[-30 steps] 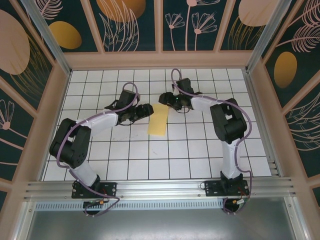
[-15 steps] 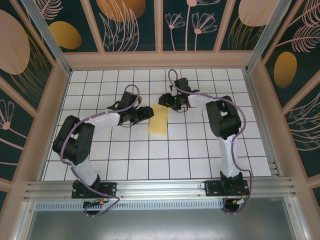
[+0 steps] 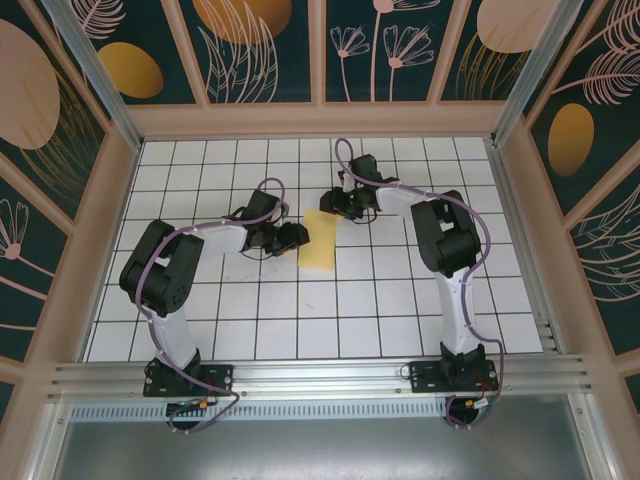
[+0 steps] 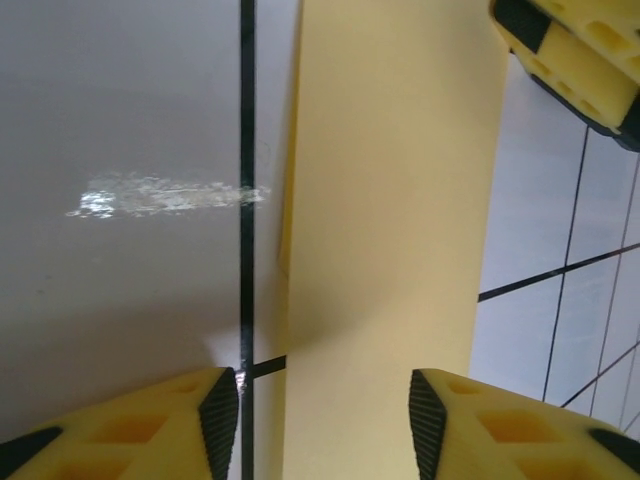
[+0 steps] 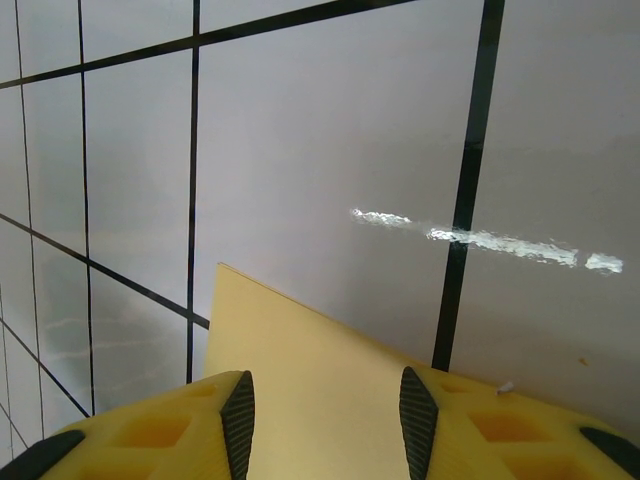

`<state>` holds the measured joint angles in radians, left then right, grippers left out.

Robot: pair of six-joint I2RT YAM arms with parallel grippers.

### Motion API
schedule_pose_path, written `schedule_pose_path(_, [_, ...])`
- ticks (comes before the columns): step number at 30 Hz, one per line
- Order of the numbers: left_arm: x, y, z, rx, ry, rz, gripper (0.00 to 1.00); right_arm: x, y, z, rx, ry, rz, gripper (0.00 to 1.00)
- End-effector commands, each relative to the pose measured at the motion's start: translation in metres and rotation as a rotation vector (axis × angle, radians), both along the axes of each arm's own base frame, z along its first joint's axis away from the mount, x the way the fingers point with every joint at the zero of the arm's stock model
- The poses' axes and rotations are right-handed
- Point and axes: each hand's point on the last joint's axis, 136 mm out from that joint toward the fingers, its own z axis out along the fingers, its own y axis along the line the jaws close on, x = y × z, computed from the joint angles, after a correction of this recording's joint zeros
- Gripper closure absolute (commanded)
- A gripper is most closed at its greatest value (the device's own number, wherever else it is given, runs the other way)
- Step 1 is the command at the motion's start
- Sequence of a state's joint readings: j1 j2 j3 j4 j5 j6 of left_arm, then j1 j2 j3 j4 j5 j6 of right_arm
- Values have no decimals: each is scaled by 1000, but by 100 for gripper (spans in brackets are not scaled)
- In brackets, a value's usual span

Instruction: Fold a paper plane with a square sheet of paper (fold left side to right side)

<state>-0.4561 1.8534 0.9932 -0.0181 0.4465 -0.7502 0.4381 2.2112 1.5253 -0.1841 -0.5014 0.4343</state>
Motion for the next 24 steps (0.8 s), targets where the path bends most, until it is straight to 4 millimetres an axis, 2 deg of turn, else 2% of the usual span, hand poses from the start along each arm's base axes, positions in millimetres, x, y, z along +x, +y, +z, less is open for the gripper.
schedule_pose_path(1, [7,-9,7,-50,-19,-21,52,-8,-3,-30,-35,59,19,54])
schedule_pose_path(11, [2,-6,-3,-36,7,-18,51,-10,0,-31,-20,65,24,54])
schedule_pose_path(20, [-5,-8,-7,-53,28,-39,58,-10,1,-33,-14,70,29,55])
schedule_pose_path(24, [-7,-7,-10,-48,35,-39,58,-10,3,-33,-11,70,33,55])
